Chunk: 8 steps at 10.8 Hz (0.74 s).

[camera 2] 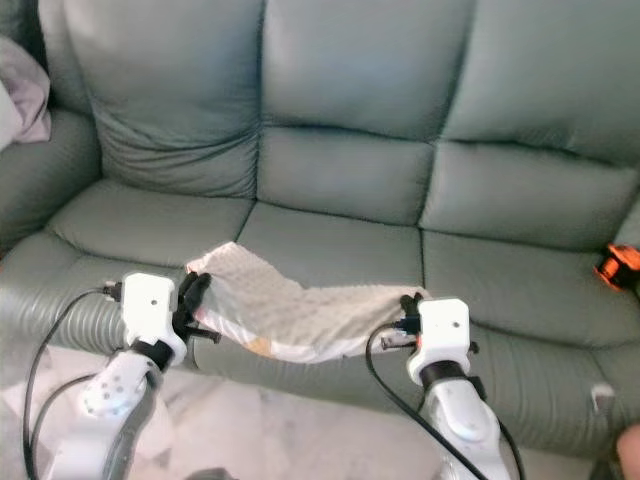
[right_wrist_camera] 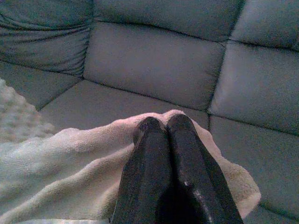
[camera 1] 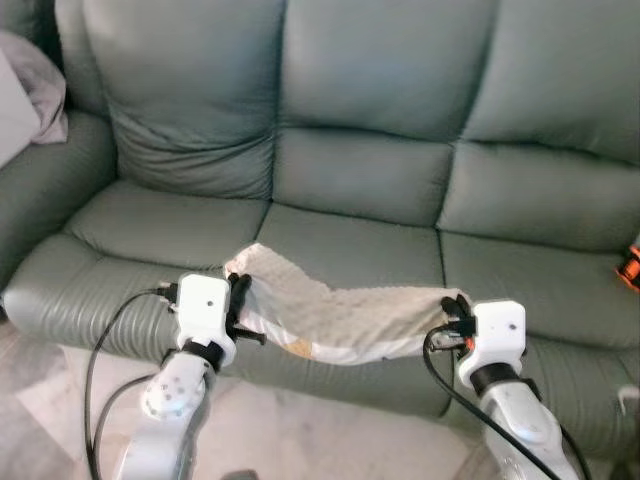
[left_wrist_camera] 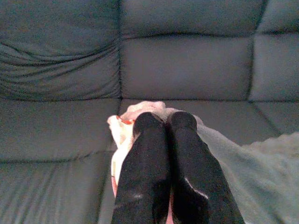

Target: Move the pillow to the sofa

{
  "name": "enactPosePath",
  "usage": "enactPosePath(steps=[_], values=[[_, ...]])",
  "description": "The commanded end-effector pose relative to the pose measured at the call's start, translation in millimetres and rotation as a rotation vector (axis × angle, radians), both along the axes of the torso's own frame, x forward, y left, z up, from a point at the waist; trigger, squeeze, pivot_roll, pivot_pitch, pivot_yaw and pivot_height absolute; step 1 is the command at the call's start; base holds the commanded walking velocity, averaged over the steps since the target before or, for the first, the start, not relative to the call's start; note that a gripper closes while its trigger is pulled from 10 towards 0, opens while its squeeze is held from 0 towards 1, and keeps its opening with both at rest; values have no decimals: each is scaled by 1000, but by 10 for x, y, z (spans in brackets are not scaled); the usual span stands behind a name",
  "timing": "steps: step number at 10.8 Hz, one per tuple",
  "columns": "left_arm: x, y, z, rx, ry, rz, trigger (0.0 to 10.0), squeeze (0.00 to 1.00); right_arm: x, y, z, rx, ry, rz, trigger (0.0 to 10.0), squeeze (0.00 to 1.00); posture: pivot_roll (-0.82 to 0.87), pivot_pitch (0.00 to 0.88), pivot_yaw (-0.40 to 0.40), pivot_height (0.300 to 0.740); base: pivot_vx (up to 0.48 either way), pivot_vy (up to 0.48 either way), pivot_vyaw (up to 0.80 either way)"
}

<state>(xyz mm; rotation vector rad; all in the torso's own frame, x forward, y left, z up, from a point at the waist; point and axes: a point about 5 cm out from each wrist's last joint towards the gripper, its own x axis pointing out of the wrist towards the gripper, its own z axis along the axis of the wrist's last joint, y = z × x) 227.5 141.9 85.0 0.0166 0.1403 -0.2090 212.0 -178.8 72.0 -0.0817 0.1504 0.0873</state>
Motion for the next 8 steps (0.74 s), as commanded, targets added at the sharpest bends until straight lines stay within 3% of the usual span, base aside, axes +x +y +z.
enactPosePath(steps=[1, 3, 5, 8], values=[[22, -89, 60, -29, -26, -41, 10000, 0, -17, -49, 22, -14, -6, -12, 10000, 0, -13, 0, -11, 740, 0, 0, 0], [17, -102, 50, -32, -19, -53, 10000, 0, -21, -41, 15, -9, 0, -12, 10000, 0, -13, 0, -11, 740, 0, 0, 0], [5, -110, 38, -30, -11, -62, 10000, 0, -32, -37, 11, -8, 3, -14, 10000, 0, -14, 0, -11, 740, 0, 0, -606], [6, -117, 45, -31, -13, -70, 10000, 0, -3, -14, 23, -9, -6, -3, 10000, 0, -9, 0, -13, 740, 0, 0, 0]])
